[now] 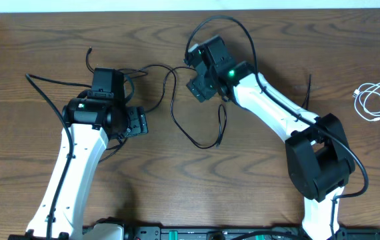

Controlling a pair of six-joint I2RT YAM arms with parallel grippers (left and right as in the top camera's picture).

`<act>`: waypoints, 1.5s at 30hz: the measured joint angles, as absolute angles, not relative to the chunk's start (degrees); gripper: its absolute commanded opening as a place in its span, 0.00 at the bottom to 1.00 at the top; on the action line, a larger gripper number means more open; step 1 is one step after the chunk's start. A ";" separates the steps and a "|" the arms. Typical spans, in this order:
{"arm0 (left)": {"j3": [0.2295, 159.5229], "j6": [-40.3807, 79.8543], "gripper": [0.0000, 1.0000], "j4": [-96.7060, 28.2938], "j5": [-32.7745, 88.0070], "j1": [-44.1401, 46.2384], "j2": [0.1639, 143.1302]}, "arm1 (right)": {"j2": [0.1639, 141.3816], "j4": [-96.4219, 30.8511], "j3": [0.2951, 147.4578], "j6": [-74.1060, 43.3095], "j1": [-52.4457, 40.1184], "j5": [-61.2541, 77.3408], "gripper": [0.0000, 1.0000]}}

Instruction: Untangle cables

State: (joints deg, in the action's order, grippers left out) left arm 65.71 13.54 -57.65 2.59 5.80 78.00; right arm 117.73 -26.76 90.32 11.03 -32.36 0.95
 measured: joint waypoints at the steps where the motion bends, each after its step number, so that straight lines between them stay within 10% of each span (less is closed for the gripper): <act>1: 65.71 13.54 0.82 -57.67 2.59 5.80 78.00 | 117.71 -25.63 89.23 10.79 -32.36 0.64 0.70; 5: 65.71 13.76 0.82 -57.67 2.59 5.80 78.00 | 117.73 -22.63 85.60 10.83 -32.21 0.16 0.01; 16: 65.71 15.00 0.82 -57.65 2.66 5.80 78.00 | 99.26 -22.72 98.96 3.64 -22.31 -9.85 0.01; 29: 65.71 15.00 0.82 -57.69 2.68 5.80 78.00 | 87.68 -34.59 104.49 -15.64 16.25 -10.87 0.01; 45: 65.39 10.35 0.98 -30.37 21.76 21.82 79.57 | 93.80 -42.76 104.33 -13.17 11.55 5.82 0.01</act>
